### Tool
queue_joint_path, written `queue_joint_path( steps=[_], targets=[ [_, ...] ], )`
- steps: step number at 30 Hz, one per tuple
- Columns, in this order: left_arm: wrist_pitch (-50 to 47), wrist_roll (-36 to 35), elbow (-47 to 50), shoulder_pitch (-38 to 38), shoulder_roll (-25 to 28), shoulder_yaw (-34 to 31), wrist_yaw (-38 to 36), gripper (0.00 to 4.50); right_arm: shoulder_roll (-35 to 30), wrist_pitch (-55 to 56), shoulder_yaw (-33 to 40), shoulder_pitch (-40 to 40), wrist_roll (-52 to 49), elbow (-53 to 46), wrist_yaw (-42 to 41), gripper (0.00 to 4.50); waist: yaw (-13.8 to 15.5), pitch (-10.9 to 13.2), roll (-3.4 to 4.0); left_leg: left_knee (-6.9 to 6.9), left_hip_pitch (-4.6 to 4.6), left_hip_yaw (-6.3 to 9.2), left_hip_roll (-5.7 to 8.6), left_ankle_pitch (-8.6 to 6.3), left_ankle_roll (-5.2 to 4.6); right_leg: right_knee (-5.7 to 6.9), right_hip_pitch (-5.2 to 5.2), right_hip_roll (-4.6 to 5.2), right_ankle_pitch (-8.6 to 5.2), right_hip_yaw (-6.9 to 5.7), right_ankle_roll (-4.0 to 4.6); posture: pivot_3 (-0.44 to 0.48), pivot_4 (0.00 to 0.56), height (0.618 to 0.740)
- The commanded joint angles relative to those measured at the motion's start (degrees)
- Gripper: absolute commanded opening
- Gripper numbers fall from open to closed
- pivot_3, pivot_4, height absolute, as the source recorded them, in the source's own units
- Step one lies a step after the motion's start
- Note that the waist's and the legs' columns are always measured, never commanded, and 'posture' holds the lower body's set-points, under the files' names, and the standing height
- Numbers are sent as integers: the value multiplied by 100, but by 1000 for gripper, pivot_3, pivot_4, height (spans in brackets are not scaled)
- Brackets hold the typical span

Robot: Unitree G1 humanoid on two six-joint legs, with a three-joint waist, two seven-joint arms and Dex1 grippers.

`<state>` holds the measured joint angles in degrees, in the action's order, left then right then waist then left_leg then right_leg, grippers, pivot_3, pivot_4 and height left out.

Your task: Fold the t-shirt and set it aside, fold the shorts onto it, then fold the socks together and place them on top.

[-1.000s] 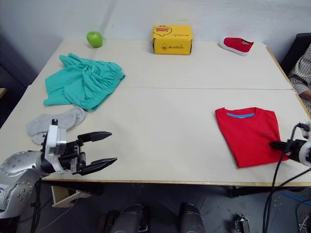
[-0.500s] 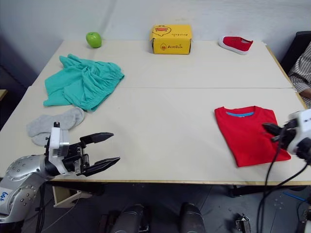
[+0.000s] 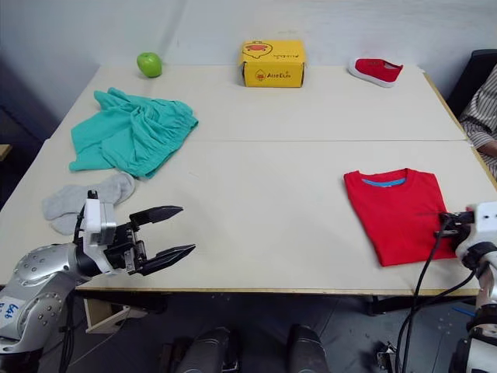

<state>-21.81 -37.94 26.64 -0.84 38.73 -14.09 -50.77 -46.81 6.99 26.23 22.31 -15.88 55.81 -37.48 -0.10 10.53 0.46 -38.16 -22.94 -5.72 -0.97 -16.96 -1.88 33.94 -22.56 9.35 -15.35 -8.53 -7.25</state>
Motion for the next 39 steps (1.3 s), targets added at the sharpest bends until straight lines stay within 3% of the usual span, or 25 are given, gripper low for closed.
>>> queue_joint_path(
  steps=[1,6,12,15,20,25,29,31,34,39],
  targets=[
    [138,23,164,-28,-5,-65,20,4500,-183,63,295,76,-127,250,391,51,-9,0,0,0,0,-1,0,0,0,-1,0,0,0,2,0,0,150,740],
    [206,67,139,-97,11,-56,-12,4500,-238,151,429,91,-201,347,504,51,-16,0,0,1,3,-6,-2,0,0,0,0,0,0,8,0,0,150,740],
    [418,198,-157,-420,160,-512,-132,4500,-440,-160,552,193,-709,-598,-476,51,-17,8,16,1,4,-12,-2,-1,-1,0,-4,0,0,13,0,0,150,740],
    [707,402,-722,-740,222,-1115,-138,4500,-470,-840,257,-1,-1136,-2267,-1279,976,-59,14,27,7,12,-23,-13,-2,0,1,-6,-2,-1,15,1,0,150,740],
    [1397,878,-1751,-1377,129,-2099,102,4500,-404,-1046,-569,-1403,-1312,-5228,-2458,2735,-16,8,13,13,31,-32,-56,-32,27,5,-4,-36,-13,14,19,0,150,740],
    [1799,929,-2440,-2033,-148,-3068,419,4500,200,-390,-1094,-1887,-1095,-6264,-2545,4462,9,13,-6,1,35,-54,-77,-66,26,-7,-6,-64,-14,41,22,0,150,740],
    [1947,928,-2797,-2466,-376,-3476,605,4500,554,-310,-1303,-1980,-1054,-6309,-2455,4462,5,15,-23,3,55,-71,-70,-93,-11,-20,5,-51,-14,71,22,0,150,740],
    [1913,912,-2794,-2644,-444,-3589,701,4500,700,-430,-1325,-2028,-1114,-6400,-2349,4462,-74,25,-9,23,53,63,-17,-73,-31,-24,91,16,-24,-83,9,0,150,740],
    [1825,885,-2747,-2782,-443,-3652,816,4500,762,-457,-1337,-2103,-1104,-6537,-2288,4462,-139,35,-1,50,50,306,137,-16,-57,19,201,135,-103,-266,-80,0,150,740],
    [1271,786,-2896,-2296,3,-3463,966,4500,636,-230,-1215,-2445,-1223,-6662,-2628,4462,167,38,-1,36,56,304,131,-11,-22,3,194,117,-122,-195,-75,0,150,740]
  ],
)
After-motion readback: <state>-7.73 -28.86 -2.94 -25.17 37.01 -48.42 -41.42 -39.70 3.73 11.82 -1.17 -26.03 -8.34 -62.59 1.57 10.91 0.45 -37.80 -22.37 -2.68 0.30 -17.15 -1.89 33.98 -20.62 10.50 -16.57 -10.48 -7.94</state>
